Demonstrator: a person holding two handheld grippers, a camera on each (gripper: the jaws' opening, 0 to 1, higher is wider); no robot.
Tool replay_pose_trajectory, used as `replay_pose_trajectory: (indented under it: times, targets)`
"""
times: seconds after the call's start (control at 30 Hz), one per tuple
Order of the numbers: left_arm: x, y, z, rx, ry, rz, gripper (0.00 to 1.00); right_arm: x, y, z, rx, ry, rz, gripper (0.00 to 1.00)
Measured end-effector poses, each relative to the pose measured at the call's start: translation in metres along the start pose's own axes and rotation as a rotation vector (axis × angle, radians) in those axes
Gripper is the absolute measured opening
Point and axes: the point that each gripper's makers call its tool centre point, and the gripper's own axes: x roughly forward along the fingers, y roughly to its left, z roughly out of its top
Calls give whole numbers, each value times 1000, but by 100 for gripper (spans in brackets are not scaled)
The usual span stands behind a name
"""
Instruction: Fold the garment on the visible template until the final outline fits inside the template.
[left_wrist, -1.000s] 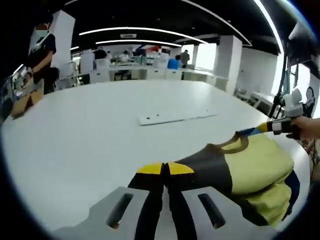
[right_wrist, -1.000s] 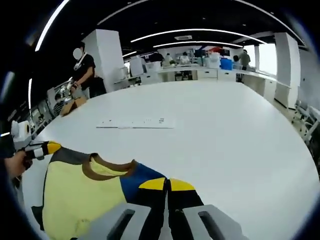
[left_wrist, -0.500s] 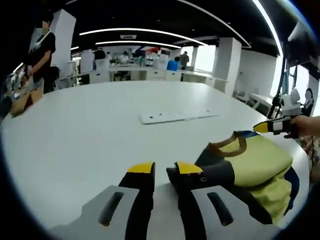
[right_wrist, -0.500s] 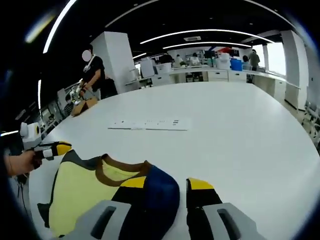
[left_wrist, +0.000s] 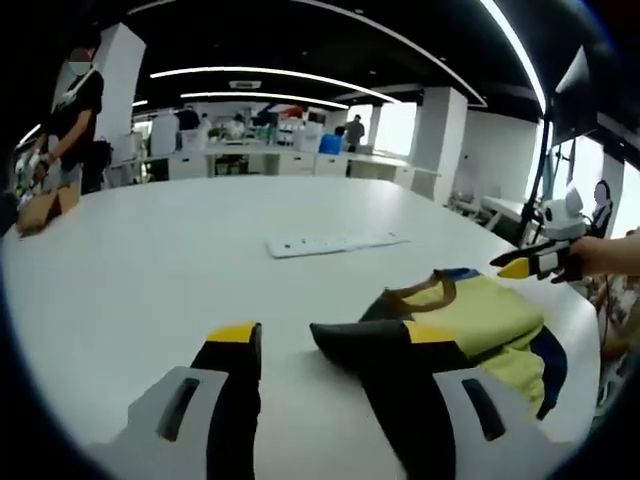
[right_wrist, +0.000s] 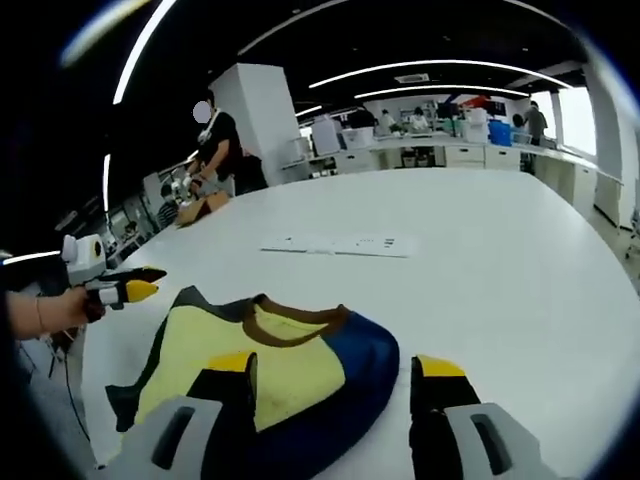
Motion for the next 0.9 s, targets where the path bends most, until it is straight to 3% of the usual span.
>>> replay_pose_trajectory:
  times: [0.4, 0.77, 0.9]
  targets:
    - [-35, -21, -18, 37, 16, -44, 66, -38, 25, -34, 6, 22, 52, 65]
    - [-64, -44, -40, 93, 52, -85, 62, -64, 44, -54, 20, 22, 71, 57]
    - [-70, -47, -54, 65, 70, -87, 58, -69, 52, -61, 47, 23, 74, 54]
